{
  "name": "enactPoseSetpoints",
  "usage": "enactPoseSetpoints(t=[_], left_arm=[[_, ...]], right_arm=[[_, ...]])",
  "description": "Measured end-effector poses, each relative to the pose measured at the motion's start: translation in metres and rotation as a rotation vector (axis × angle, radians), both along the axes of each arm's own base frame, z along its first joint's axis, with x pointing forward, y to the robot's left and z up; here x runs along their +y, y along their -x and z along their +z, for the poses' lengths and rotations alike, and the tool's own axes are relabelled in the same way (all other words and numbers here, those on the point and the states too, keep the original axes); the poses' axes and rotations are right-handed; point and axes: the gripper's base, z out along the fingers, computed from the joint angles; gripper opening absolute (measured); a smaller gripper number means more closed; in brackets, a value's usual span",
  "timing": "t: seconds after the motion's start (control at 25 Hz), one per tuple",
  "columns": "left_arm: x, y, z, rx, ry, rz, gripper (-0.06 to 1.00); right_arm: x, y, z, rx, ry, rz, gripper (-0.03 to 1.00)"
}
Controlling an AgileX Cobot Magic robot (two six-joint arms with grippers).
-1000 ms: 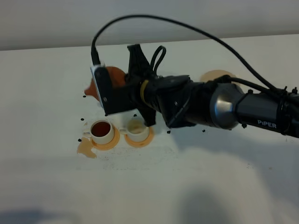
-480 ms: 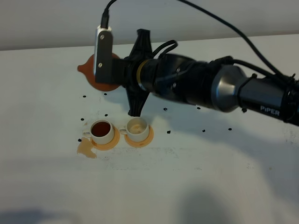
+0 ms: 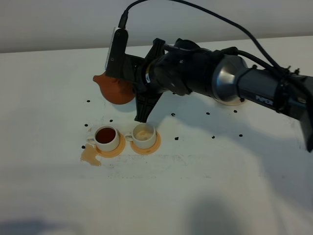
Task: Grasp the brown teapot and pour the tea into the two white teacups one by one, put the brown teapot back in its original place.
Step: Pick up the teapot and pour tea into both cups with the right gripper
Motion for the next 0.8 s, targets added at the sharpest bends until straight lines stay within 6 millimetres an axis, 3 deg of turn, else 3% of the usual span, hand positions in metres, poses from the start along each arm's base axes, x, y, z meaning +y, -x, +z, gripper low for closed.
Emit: enactPoseSetpoints(t=[0.28,0.8], left_arm=[[0.0,0.0,0.0,0.0,0.0,0.0,0.5],[0.0,0.0,0.0,0.0,0.0,0.0,0.5]], right_arm=[[0.01,-0.01,-0.012,0.072,0.009,-0.001,0.11],[0.013,-0.01,-0.046,0.163,0.044,0.008,0.11]])
